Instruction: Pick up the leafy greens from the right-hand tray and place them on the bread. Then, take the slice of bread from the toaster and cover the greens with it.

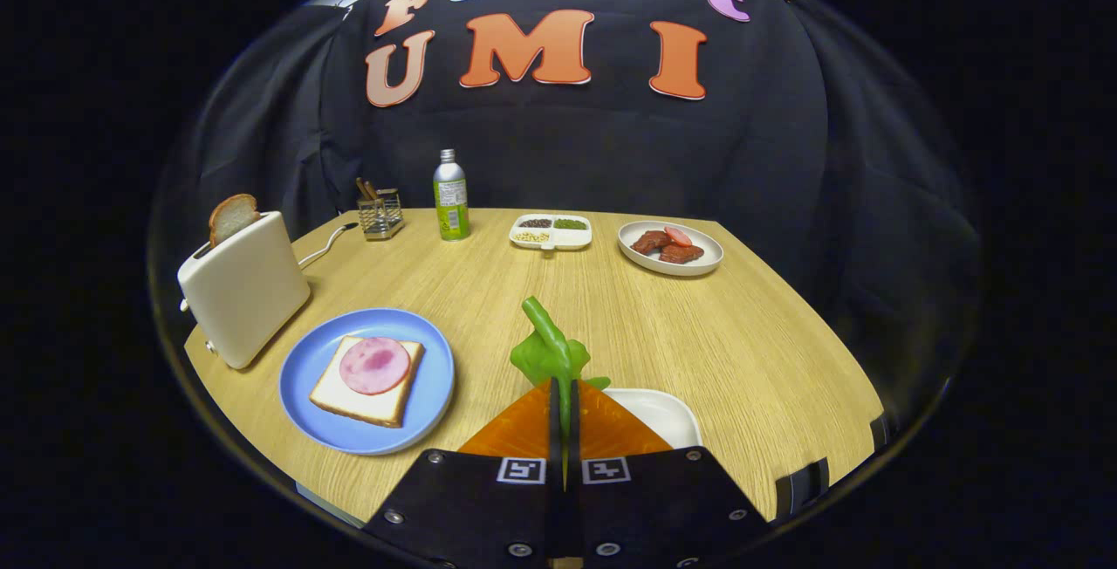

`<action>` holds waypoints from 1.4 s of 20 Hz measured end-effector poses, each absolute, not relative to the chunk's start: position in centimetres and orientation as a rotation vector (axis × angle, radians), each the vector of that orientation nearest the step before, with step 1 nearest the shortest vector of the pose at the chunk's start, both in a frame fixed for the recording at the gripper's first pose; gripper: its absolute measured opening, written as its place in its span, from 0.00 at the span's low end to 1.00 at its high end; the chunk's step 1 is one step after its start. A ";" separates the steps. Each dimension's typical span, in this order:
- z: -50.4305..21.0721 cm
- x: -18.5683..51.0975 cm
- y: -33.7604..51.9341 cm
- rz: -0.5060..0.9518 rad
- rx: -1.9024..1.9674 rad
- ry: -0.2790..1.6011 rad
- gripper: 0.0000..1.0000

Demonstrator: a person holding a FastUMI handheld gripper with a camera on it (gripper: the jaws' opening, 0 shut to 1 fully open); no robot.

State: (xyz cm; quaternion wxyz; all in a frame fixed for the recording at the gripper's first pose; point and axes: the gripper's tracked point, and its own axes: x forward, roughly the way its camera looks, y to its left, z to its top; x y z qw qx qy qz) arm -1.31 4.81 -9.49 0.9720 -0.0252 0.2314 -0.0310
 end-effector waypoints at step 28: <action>-13.4 1.8 22.9 0.196 -0.099 0.525 0.14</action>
